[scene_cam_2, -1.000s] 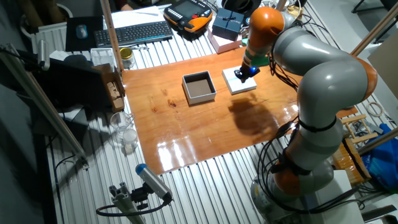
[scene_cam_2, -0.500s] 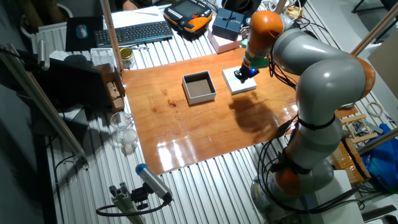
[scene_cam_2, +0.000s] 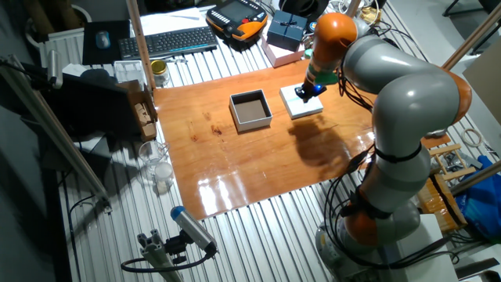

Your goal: Cover the box

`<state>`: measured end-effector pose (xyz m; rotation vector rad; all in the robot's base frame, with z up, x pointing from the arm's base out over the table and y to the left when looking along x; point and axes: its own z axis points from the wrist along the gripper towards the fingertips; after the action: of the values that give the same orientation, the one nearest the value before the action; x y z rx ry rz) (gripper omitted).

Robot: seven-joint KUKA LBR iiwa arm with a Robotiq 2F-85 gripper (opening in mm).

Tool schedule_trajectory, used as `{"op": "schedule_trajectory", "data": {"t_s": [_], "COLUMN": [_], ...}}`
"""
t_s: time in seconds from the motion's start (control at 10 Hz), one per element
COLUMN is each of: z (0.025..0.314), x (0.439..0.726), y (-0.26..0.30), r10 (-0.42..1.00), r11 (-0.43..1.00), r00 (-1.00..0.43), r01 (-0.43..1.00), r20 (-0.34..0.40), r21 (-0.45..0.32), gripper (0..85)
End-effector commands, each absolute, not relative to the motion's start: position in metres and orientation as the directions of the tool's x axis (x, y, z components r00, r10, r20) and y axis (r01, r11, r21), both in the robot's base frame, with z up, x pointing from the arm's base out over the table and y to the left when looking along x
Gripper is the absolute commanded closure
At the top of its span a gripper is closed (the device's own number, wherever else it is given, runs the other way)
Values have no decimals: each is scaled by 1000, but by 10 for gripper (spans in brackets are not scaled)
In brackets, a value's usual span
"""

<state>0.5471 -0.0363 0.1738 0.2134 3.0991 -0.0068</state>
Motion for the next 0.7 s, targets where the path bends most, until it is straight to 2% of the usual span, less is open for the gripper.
{"op": "schedule_trajectory", "data": {"t_s": [0.0,0.3,0.4,0.6], "z": [175,180,182,185], "x": [548,553,556,558], "y": [-37,-37,-34,-32], "r10": [135,138,130,132], "r11": [991,990,990,990], "r00": [-990,-990,-991,-990], "r01": [135,139,133,134], "r20": [-31,-23,-40,-44], "r21": [1,-8,-53,-47], "gripper": [850,850,850,850]}}
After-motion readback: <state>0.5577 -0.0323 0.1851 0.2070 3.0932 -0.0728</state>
